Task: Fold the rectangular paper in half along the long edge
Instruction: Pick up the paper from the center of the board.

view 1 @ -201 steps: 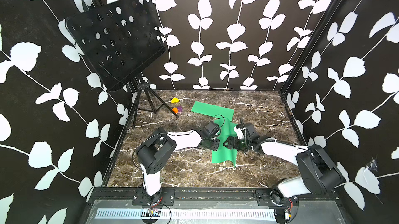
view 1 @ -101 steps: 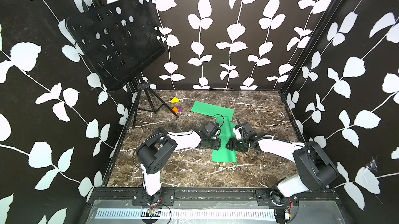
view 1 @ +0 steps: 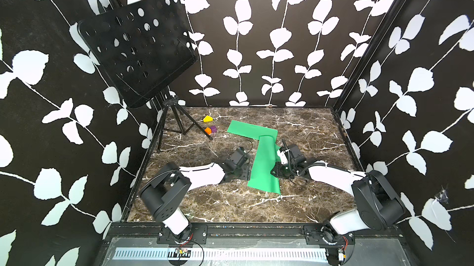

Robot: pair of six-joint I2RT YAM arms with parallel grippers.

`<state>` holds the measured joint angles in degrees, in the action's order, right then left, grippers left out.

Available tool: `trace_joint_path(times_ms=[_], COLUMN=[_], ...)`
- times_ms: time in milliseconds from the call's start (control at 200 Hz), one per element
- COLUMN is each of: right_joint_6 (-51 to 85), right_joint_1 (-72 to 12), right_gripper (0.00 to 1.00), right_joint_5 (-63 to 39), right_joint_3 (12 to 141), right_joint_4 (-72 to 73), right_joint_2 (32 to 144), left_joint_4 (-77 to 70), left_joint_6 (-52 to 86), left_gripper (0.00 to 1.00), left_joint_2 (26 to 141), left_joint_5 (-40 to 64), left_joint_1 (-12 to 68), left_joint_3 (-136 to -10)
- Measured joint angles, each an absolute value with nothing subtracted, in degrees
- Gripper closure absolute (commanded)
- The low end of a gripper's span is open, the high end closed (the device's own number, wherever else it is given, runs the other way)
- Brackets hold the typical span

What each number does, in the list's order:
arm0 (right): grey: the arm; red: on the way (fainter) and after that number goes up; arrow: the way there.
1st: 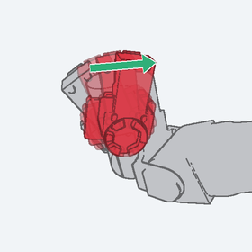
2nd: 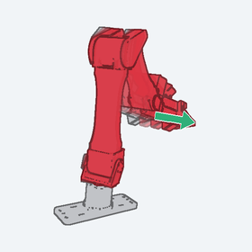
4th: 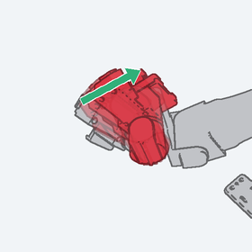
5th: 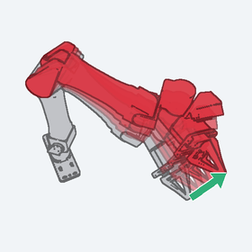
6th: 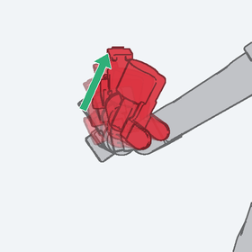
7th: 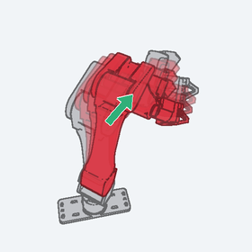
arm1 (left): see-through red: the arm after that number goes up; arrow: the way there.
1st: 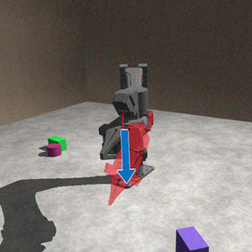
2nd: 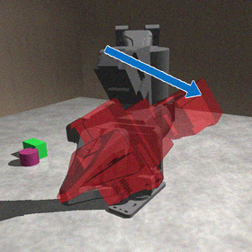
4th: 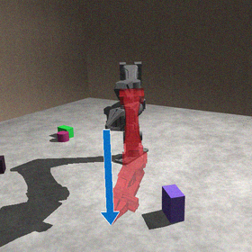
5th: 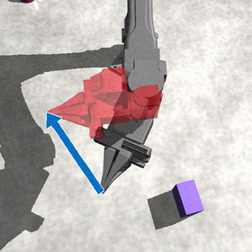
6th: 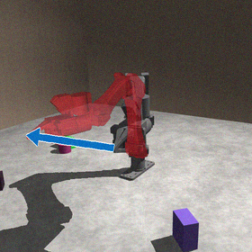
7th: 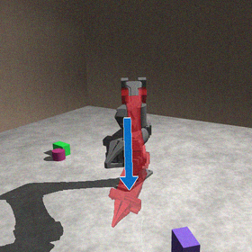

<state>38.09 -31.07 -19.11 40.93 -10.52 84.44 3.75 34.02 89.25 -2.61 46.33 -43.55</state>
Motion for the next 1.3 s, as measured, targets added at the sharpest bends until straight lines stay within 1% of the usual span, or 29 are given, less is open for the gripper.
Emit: trace_joint_path(times_ms=[40, 90, 135, 325, 525, 670, 830, 1120, 1145, 1215, 1295], right_joint_6=[38.02, 37.78, 37.30, 35.70, 35.48, 35.88, 37.34, 39.90, 40.14, 40.53, 40.75], right_joint_1=[-31.07, -31.07, -31.07, -30.98, -30.96, -30.50, -29.61, -28.97, -28.88, -28.64, -28.42], right_gripper=[0.76, 0.76, 0.76, 0.76, 0.76, 0.75, 0.75, 0.75, 0.75, 0.75, 0.75], right_joint_5=[-19.18, -19.44, -19.94, -24.14, -30.06, -33.56, -37.17, -39.97, -40.03, -40.14, -40.25], right_joint_3=[40.80, 40.51, 40.32, 39.42, 38.68, 37.89, 37.50, 36.56, 36.56, 36.36, 36.01], right_joint_4=[-10.11, -9.54, -9.28, -6.59, -2.48, 0.32, 4.29, 9.67, 10.07, 10.87, 11.38], right_joint_2=[84.29, 83.79, 83.09, 79.96, 79.05, 77.34, 76.58, 75.24, 75.24, 75.24, 75.24], left_joint_4=[2.33, 0.14, -2.87, -16.97, -26.09, -27.64, -27.66, -32.21, -32.77, -34.70, -36.42], left_joint_6=[35.14, 36.42, 37.78, 43.53, 44.62, 44.49, 44.14, 46.92, 47.22, 48.40, 49.47], left_gripper=[0.16, 0.02, 0.01, 0.01, 0.01, 0.01, 0.01, 0.01, 0.01, 0.09, 0.14], left_joint_2=[87.66, 86.11, 85.03, 84.99, 85.65, 85.08, 83.61, 84.01, 84.23, 84.75, 84.95], left_joint_5=[-2.42, -1.50, 0.30, 10.02, 17.28, 19.03, 18.52, 19.84, 19.94, 20.23, 20.78], left_joint_1=[45.52, 44.47, 43.24, 37.19, 36.99, 37.04, 37.04, 37.04, 37.04, 37.04, 37.04], left_joint_3=[-42.26, -40.93, -39.44, -34.30, -34.33, -34.33, -33.85, -33.28, -33.23, -32.82, -32.27])
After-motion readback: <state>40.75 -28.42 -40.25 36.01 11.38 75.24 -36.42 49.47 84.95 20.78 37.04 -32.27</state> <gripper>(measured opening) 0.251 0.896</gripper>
